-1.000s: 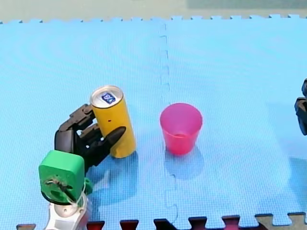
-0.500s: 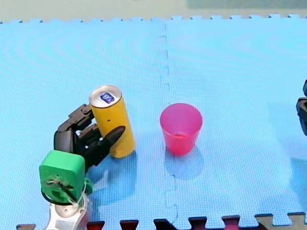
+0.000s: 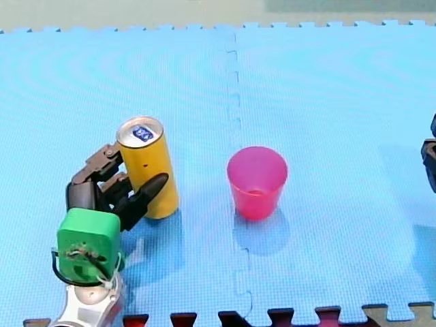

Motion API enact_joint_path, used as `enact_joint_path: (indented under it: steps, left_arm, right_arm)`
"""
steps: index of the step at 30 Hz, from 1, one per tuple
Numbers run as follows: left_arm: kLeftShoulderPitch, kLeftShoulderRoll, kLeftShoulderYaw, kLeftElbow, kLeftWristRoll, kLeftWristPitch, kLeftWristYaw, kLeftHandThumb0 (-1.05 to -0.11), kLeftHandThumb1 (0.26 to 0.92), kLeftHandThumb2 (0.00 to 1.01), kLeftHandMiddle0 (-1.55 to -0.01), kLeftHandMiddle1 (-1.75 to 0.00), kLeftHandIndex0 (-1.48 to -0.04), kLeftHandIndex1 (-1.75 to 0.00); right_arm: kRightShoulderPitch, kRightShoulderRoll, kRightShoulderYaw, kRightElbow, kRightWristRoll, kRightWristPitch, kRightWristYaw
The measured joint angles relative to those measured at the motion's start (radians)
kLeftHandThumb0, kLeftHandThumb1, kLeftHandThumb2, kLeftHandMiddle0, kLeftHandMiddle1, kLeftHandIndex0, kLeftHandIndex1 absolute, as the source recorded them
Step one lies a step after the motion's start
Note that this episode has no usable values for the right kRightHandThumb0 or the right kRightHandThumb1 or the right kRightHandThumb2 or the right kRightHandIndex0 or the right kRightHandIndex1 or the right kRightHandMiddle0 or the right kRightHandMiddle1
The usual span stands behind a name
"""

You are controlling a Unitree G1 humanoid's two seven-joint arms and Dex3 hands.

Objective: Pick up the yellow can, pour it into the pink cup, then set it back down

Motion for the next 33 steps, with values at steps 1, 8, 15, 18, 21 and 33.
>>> enact_joint_path:
  steps: [1, 8, 15, 18, 21, 33]
  left_arm:
    - [0.0, 0.001, 0.0, 0.0, 0.0, 0.001, 0.004, -0.363, 0.821, 0.0, -1.31, -0.02, -1.18, 0.0]
    - [-0.004, 0.005, -0.005, 0.0, 0.004, 0.015, 0.021, -0.362, 0.819, 0.0, -1.32, -0.02, -1.18, 0.0]
    - [-0.016, 0.009, -0.006, 0.0, 0.004, 0.029, 0.034, -0.359, 0.816, 0.0, -1.31, -0.01, -1.18, 0.0]
    - [-0.022, 0.011, -0.007, 0.0, 0.008, 0.034, 0.051, -0.357, 0.815, 0.0, -1.31, -0.01, -1.18, 0.0]
    - [-0.025, 0.012, -0.013, 0.001, 0.019, 0.036, 0.071, -0.356, 0.816, 0.0, -1.31, -0.01, -1.18, 0.0]
    - [-0.026, -0.008, -0.027, 0.005, 0.036, 0.055, 0.116, -0.355, 0.821, 0.0, -1.31, 0.0, -1.18, 0.0]
  right_arm:
    - [0.0, -0.001, 0.0, 0.0, 0.0, 0.001, 0.0]
    - [-0.002, -0.005, 0.001, 0.0, 0.0, 0.004, 0.002]
    - [-0.005, -0.011, 0.0, -0.001, 0.0, 0.01, 0.007]
    - [-0.005, -0.016, 0.0, -0.001, -0.001, 0.013, 0.006]
    - [-0.005, -0.023, 0.002, -0.002, -0.005, 0.015, 0.004]
    - [-0.006, -0.043, 0.001, -0.003, -0.006, 0.03, 0.011]
